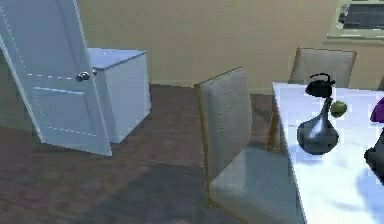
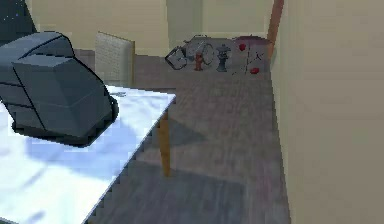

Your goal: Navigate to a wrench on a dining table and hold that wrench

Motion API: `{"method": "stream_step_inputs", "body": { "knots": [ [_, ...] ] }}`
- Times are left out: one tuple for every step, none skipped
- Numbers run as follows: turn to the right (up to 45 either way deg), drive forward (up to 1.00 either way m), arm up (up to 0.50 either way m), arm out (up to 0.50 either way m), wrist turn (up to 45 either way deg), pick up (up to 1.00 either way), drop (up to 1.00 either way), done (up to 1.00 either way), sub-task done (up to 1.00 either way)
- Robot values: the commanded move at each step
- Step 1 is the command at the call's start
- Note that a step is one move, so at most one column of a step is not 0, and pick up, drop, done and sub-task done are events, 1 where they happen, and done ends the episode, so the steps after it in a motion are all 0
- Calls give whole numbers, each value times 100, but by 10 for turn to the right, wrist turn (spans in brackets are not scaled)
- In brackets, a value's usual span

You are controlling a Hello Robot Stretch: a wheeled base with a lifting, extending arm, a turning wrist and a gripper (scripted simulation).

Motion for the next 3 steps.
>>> {"method": "stream_step_inputs", "body": {
  "knots": [
    [-180,0,0,0,0,0,0,0,0],
    [-30,0,0,0,0,0,0,0,0],
    [450,0,0,0,0,0,0,0,0]
  ]
}}
